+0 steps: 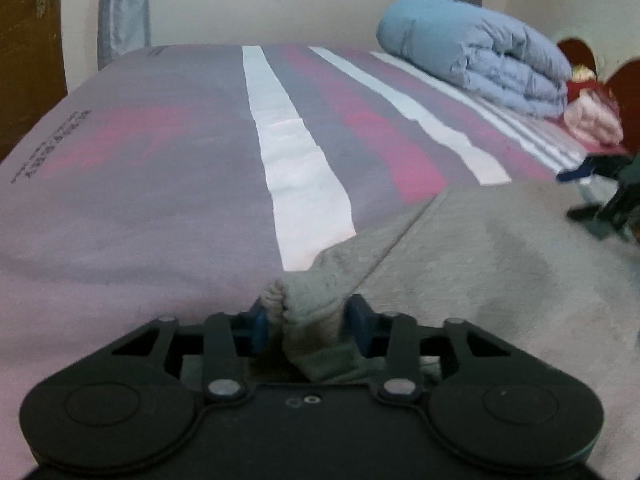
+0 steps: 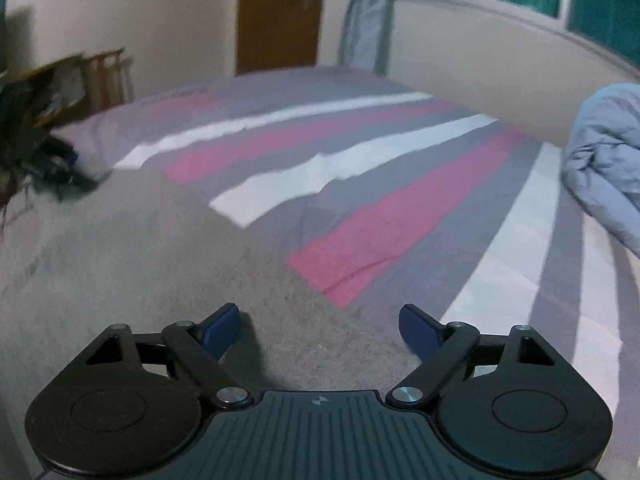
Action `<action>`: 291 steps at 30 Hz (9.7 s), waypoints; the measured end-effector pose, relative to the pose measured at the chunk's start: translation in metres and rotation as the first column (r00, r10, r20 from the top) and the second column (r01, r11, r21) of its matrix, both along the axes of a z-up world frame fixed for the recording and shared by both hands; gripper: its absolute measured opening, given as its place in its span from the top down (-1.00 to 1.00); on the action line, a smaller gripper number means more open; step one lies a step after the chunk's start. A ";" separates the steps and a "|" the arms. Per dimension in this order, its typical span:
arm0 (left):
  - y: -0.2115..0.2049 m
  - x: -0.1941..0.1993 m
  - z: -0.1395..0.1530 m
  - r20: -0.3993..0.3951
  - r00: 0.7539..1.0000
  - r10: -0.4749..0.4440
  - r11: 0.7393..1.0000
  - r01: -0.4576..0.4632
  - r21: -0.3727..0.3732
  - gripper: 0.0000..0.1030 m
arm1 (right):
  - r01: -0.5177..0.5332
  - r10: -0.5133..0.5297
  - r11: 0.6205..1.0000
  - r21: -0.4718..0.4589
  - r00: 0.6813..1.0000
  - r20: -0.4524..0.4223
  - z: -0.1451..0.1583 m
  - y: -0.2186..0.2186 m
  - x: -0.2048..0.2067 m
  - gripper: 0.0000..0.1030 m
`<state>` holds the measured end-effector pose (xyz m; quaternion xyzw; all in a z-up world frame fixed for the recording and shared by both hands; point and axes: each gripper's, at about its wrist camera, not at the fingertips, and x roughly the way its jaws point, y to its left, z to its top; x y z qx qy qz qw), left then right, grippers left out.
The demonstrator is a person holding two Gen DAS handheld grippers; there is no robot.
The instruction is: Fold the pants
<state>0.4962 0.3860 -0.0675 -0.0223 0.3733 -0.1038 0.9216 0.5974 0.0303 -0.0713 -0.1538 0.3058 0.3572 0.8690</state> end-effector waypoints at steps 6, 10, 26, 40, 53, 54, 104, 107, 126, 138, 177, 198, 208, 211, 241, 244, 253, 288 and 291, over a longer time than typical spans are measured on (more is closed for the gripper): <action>0.015 -0.014 0.003 0.075 0.990 0.118 0.985 -0.107 -0.134 0.64 | -0.049 0.047 0.998 -0.041 0.997 -0.055 0.001 0.006 0.011 0.91; 0.008 -0.028 0.019 0.124 0.985 0.121 0.986 -0.105 -0.129 0.76 | -0.054 0.054 0.997 -0.046 0.999 -0.005 0.020 0.004 -0.015 0.93; 0.004 -0.173 0.088 0.369 0.918 -0.148 0.988 0.118 0.102 0.76 | -0.091 0.101 0.994 -0.058 0.975 0.197 0.101 -0.025 -0.237 0.93; 0.022 -0.275 0.023 0.222 0.950 0.221 0.973 -0.229 0.014 -0.31 | 0.184 -0.194 0.978 0.096 0.974 0.119 0.008 -0.023 -0.353 -0.11; 0.028 -0.259 0.018 -0.042 0.903 0.427 0.742 -0.376 -0.555 0.10 | 0.446 -0.455 0.793 0.414 0.887 -0.084 0.030 -0.072 -0.381 -0.10; 0.031 -0.253 0.014 -0.071 0.896 0.439 0.726 -0.400 -0.560 0.10 | 0.454 -0.460 0.787 0.419 0.883 -0.093 0.030 -0.072 -0.380 -0.10; 0.094 -0.241 -0.019 -0.205 0.888 0.412 0.621 -0.438 -0.651 0.67 | 0.643 -0.369 0.585 0.494 0.754 -0.543 -0.023 -0.111 -0.388 0.88; 0.090 -0.240 -0.014 -0.190 0.887 0.421 0.632 -0.437 -0.640 0.67 | 0.660 -0.371 0.547 0.515 0.743 -0.557 -0.028 -0.112 -0.393 0.88; 0.103 -0.247 -0.004 -0.192 0.871 0.453 0.585 -0.453 -0.673 0.41 | 0.634 -0.346 0.573 0.518 0.761 -0.549 -0.027 -0.108 -0.406 0.88; 0.096 -0.240 0.014 -0.066 0.885 0.460 0.601 -0.366 -0.711 0.83 | 0.608 -0.345 0.562 0.561 0.789 -0.509 0.000 -0.104 -0.395 0.88; -0.064 -0.255 0.007 -0.069 0.847 0.528 0.812 -0.527 -0.250 -0.66 | 0.776 -0.440 0.219 0.592 0.620 -0.650 -0.020 -0.265 -0.401 0.21; -0.083 -0.265 -0.010 0.045 0.850 0.524 0.839 -0.507 -0.196 -0.68 | 0.758 -0.502 0.221 0.614 0.628 -0.594 -0.015 -0.295 -0.426 0.99; -0.083 -0.265 -0.011 0.047 0.846 0.531 0.832 -0.511 -0.215 -0.73 | 0.795 -0.513 0.035 0.606 0.534 -0.672 -0.034 -0.333 -0.396 0.11; -0.085 -0.263 -0.011 0.046 0.847 0.530 0.834 -0.511 -0.210 -0.77 | 0.807 -0.518 0.049 0.588 0.524 -0.676 -0.034 -0.341 -0.377 0.38; -0.087 -0.263 -0.012 0.051 0.849 0.525 0.835 -0.503 -0.222 -0.80 | 0.867 -0.698 0.023 0.497 0.370 -0.613 -0.019 -0.415 -0.395 0.91; -0.086 -0.263 -0.012 0.052 0.851 0.523 0.837 -0.500 -0.224 -0.80 | 0.823 -0.730 0.080 0.562 0.432 -0.529 0.004 -0.416 -0.406 0.91; -0.086 -0.264 -0.012 0.055 0.853 0.519 0.840 -0.497 -0.219 -0.81 | 0.846 -0.704 -0.008 0.533 0.374 -0.604 -0.040 -0.424 -0.459 0.91; -0.089 -0.264 -0.013 0.064 0.852 0.519 0.840 -0.496 -0.219 -0.86 | 0.812 -0.673 -0.226 0.538 0.269 -0.689 -0.038 -0.468 -0.497 0.58; -0.089 -0.264 -0.013 0.064 0.852 0.519 0.840 -0.496 -0.219 -0.86 | 0.848 -0.689 -0.153 0.507 0.276 -0.670 -0.032 -0.465 -0.487 0.59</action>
